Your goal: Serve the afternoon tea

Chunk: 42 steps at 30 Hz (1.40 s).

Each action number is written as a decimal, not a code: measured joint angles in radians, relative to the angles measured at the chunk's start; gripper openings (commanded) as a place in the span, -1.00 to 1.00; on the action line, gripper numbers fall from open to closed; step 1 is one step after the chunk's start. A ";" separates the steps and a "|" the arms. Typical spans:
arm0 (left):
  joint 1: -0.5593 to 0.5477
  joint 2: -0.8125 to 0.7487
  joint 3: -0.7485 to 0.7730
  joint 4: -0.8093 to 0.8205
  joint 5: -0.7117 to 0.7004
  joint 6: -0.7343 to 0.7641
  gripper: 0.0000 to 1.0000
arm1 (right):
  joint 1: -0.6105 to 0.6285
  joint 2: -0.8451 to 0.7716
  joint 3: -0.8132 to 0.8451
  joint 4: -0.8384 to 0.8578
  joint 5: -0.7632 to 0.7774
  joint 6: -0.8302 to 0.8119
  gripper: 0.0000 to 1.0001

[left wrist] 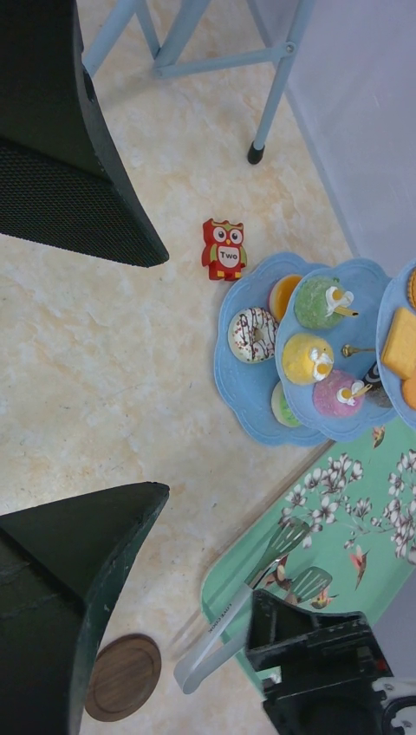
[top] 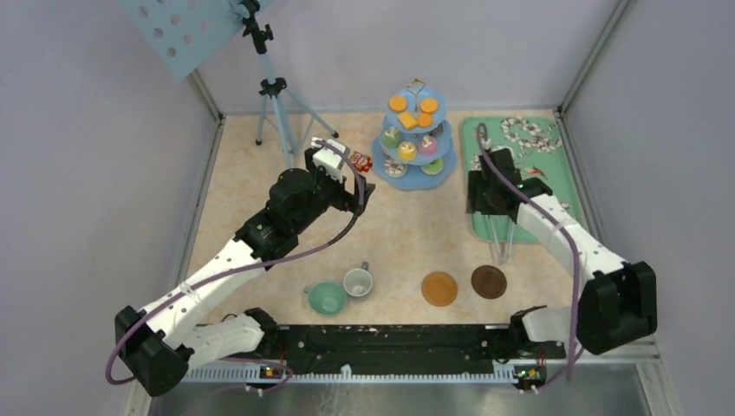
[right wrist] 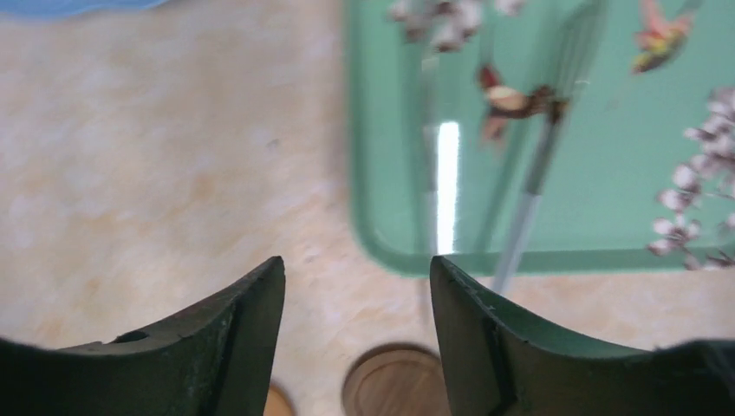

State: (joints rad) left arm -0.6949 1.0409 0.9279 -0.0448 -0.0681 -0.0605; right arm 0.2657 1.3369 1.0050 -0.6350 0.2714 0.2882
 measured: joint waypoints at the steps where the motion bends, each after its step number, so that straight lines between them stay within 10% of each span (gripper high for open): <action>1: 0.000 0.000 0.000 0.000 0.000 0.000 0.97 | 0.050 -0.022 0.006 -0.011 -0.008 0.010 0.10; 14: 0.000 0.000 -0.003 0.000 -0.013 0.000 0.97 | 0.718 0.007 -0.186 -0.081 -0.081 0.356 -0.60; 30: 0.000 -0.015 -0.011 0.015 -0.043 0.000 0.97 | 0.727 0.093 -0.250 0.058 0.055 0.613 -0.44; 42: 0.000 -0.072 -0.038 0.032 -0.090 0.000 0.97 | 0.578 0.290 -0.092 0.174 0.194 0.481 -0.31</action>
State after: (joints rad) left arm -0.6945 0.9684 0.8898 -0.0132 -0.1581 -0.0605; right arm 0.8440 1.6268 0.9134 -0.4610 0.4656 0.7689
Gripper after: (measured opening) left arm 0.987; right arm 0.339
